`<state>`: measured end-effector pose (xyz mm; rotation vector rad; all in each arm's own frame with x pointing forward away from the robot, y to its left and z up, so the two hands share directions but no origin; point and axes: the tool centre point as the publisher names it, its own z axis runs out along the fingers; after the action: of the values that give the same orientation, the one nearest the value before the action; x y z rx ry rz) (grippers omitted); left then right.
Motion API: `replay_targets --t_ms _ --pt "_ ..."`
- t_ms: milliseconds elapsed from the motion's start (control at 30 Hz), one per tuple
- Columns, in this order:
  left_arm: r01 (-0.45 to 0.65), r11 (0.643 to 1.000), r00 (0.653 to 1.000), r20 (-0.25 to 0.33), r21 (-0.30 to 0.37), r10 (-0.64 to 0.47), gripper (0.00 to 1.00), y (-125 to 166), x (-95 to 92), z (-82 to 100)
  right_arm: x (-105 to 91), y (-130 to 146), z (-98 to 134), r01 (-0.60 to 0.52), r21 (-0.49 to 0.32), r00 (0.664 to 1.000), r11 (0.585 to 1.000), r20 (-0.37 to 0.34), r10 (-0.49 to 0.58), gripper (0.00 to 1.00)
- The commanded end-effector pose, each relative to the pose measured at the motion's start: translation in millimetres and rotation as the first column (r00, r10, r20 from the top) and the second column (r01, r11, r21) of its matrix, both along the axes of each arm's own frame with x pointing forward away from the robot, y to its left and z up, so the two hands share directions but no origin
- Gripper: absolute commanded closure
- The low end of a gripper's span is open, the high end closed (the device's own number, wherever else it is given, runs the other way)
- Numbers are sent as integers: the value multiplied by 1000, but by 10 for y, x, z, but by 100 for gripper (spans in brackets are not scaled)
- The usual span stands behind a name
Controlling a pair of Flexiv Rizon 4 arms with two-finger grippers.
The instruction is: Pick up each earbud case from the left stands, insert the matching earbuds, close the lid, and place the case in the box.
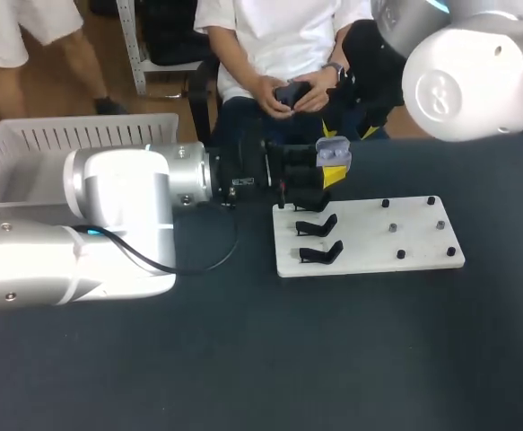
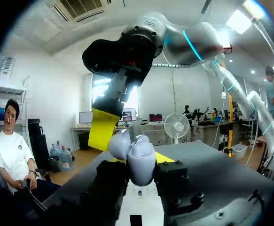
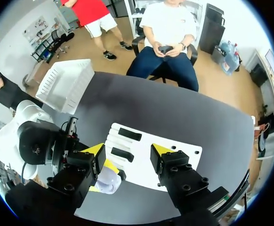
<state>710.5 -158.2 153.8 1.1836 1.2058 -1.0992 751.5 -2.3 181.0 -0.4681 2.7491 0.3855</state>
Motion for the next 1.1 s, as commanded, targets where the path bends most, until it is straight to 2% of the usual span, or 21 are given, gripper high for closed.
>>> replay_targets --t_ms 33,167,333,400,500,567,600,733,833,1100 --pt "-8 1000 1000 3 -3 8 100 0 -19 -2 -145 -40 1 11 6 1000 1000 18 -11 37" --pt "-8 1000 1000 3 -3 8 100 0 -19 -2 -199 -44 -30 16 7 1000 1000 16 -16 32" --pt "-8 1000 1000 3 -3 8 100 0 -19 -2 -238 -73 -26 28 12 999 1000 18 -28 35" --pt "-8 1000 1000 3 -3 8 100 0 -19 -2 -256 -124 34 48 33 998 998 32 -49 31" --pt "-8 1000 1000 3 -3 8 100 0 -19 -2 -292 -267 201 88 99 994 991 58 -94 15" --pt "-8 1000 1000 3 -3 8 100 0 -19 -2 -351 -375 314 110 127 989 986 79 -121 0" --pt "-8 1000 1000 3 -3 8 100 0 -19 -2 -384 -423 356 119 141 988 983 86 -132 0" --pt "-63 998 997 42 -14 64 100 285 70 153 -556 -571 466 145 154 980 978 114 -163 0" --pt "-109 994 991 75 -22 111 100 550 154 268 -696 -631 468 153 155 979 976 109 -171 0" --pt "-251 968 955 156 -26 252 100 1258 371 508 -1039 -685 260 186 164 975 969 88 -202 0"
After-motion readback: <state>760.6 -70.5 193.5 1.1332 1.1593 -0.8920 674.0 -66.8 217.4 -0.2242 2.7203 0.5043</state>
